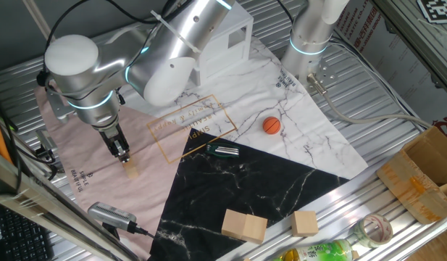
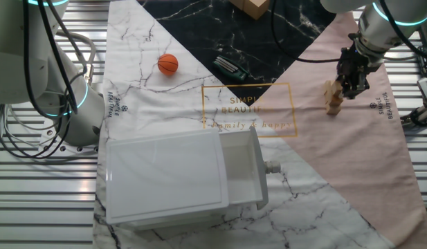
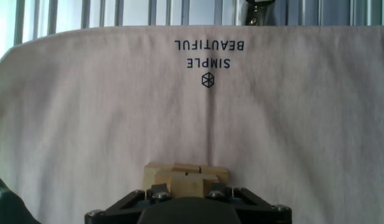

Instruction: Stack the blocks into a pyramid shape

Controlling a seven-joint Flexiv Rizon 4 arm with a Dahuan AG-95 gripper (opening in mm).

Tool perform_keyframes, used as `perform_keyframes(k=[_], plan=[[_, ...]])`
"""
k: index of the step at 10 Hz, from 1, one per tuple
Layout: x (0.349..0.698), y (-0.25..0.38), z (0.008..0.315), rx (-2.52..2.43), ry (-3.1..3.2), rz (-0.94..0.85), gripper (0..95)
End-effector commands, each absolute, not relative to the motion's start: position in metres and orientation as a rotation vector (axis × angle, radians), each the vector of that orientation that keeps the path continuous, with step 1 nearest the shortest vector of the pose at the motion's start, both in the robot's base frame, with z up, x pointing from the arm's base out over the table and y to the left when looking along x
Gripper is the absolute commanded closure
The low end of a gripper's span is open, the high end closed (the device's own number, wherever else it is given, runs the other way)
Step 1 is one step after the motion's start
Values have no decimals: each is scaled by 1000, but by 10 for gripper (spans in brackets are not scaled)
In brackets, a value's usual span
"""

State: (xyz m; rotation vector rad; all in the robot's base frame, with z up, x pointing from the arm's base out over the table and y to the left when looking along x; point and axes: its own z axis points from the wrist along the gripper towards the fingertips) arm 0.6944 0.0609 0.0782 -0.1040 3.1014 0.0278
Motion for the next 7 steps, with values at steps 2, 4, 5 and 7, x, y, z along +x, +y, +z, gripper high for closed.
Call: perform_keyframes(k=[2, 4, 5, 7], plan=[[695, 61, 78, -115, 3101, 29, 380], [692, 63, 83, -120, 3097, 27, 380], [691, 64, 86, -124, 3096, 23, 380], [689, 61, 94, -132, 3093, 30, 380]])
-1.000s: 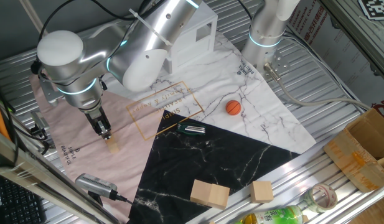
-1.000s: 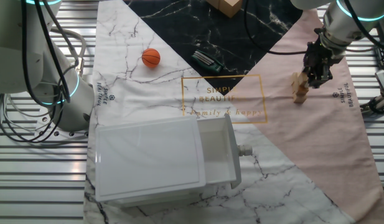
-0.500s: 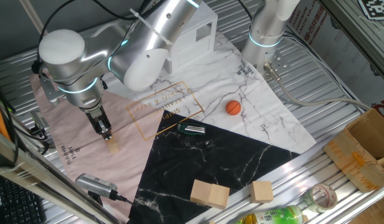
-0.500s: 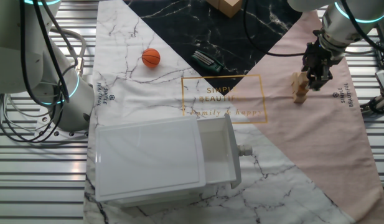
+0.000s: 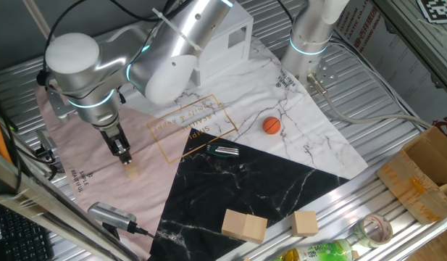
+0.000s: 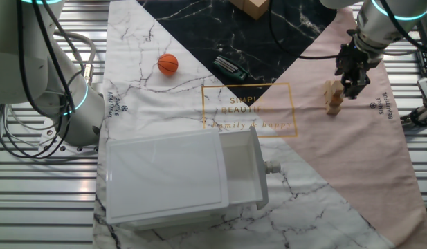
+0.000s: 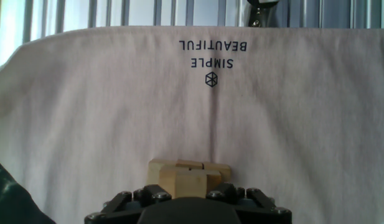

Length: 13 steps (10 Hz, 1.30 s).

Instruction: Stack the blocks into a pyramid shape

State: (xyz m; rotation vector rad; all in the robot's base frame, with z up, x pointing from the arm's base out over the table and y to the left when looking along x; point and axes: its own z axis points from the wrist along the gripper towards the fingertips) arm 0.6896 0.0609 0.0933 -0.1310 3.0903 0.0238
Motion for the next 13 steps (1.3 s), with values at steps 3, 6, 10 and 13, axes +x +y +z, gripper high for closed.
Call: perform_keyframes(k=[3, 6, 10, 13], plan=[[679, 59, 116, -136, 3094, 30, 380], [644, 62, 146, -101, 3122, 26, 570], [544, 59, 155, -86, 3137, 4, 950], [505, 46, 142, -142, 3126, 21, 950]])
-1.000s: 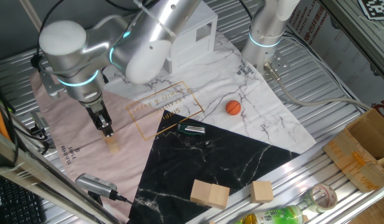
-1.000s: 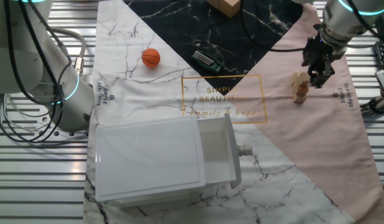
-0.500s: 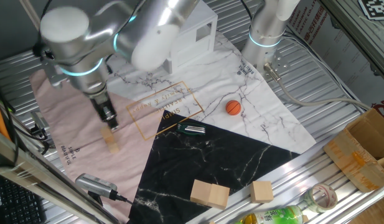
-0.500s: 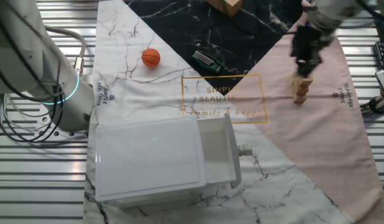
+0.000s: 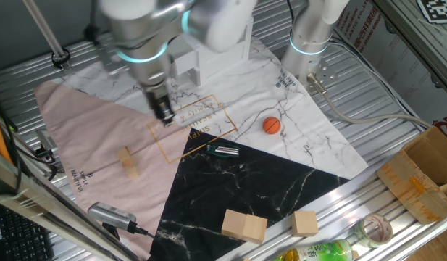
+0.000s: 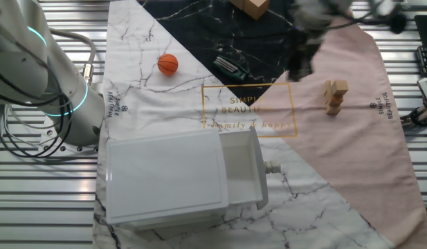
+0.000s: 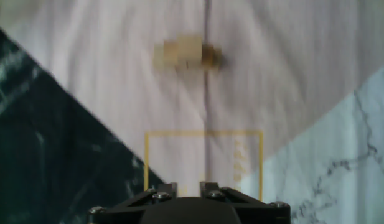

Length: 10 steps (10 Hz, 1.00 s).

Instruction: Stack the blocks into a pyramid shape

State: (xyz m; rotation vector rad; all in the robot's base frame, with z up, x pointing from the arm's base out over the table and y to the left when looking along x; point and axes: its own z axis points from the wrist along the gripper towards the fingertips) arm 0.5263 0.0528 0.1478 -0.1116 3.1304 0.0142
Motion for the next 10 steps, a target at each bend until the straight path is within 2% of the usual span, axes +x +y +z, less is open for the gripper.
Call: perform_keyframes(k=[1, 10], plan=[[503, 45, 140, -144, 3131, 18, 950], [501, 44, 141, -169, 3121, 7, 950]])
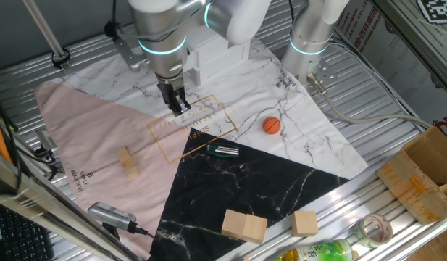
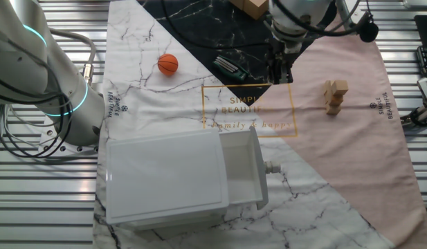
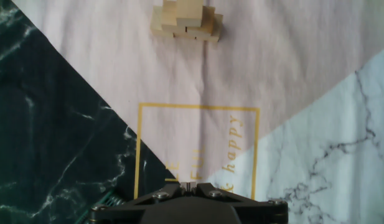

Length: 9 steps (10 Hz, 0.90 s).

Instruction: Stack the blocks into a pyramid shape

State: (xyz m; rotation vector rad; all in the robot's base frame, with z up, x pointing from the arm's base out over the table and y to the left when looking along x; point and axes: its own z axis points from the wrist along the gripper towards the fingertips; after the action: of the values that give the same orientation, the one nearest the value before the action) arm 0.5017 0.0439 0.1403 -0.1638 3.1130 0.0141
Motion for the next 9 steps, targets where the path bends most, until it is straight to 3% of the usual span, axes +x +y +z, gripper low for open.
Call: perform_keyframes(k=[1, 9], plan=[[500, 43, 142, -172, 3122, 3, 950], [500, 43, 142, -174, 3118, 16, 950]])
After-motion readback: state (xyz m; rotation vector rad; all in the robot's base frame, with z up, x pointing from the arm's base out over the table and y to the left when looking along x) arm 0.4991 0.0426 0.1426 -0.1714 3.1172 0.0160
